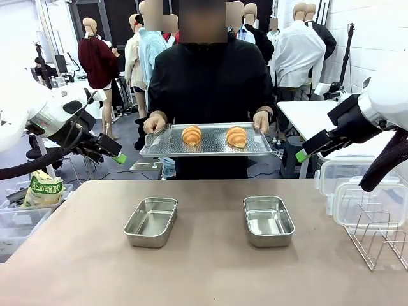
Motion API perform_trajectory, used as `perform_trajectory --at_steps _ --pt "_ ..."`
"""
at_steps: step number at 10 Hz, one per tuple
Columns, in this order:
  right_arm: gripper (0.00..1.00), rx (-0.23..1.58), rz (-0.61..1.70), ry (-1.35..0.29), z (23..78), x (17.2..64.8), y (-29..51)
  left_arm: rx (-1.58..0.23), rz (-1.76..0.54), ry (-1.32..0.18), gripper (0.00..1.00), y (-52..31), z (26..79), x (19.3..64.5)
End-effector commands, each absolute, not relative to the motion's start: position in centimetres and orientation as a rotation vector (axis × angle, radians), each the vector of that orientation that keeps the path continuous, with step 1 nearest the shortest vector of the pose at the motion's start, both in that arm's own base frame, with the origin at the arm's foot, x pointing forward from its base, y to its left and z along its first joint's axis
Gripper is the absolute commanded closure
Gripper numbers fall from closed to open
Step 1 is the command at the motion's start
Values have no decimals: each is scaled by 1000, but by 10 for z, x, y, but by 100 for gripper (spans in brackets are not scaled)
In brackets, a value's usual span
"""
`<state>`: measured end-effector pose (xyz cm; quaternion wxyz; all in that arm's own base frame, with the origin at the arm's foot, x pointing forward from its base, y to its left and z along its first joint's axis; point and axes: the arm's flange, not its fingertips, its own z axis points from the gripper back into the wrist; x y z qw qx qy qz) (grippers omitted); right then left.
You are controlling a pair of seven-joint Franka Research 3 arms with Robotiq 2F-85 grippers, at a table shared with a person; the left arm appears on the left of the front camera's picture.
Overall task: Place the bread in airtight containers.
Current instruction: Lift both Airtight Container.
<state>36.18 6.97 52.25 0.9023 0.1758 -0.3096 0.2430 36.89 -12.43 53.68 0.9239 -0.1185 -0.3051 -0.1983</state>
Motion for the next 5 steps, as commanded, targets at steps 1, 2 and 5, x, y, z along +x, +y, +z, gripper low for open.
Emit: perform_trajectory --at_steps 1,2,5 --pt "0 377 504 -639 522 362 70 -245 -406 -625 0 -124 536 369" --pt "0 377 504 -639 522 362 70 -245 -406 -625 0 -124 536 369" --pt "0 377 504 -639 522 362 70 -245 -406 -625 0 -124 536 369"
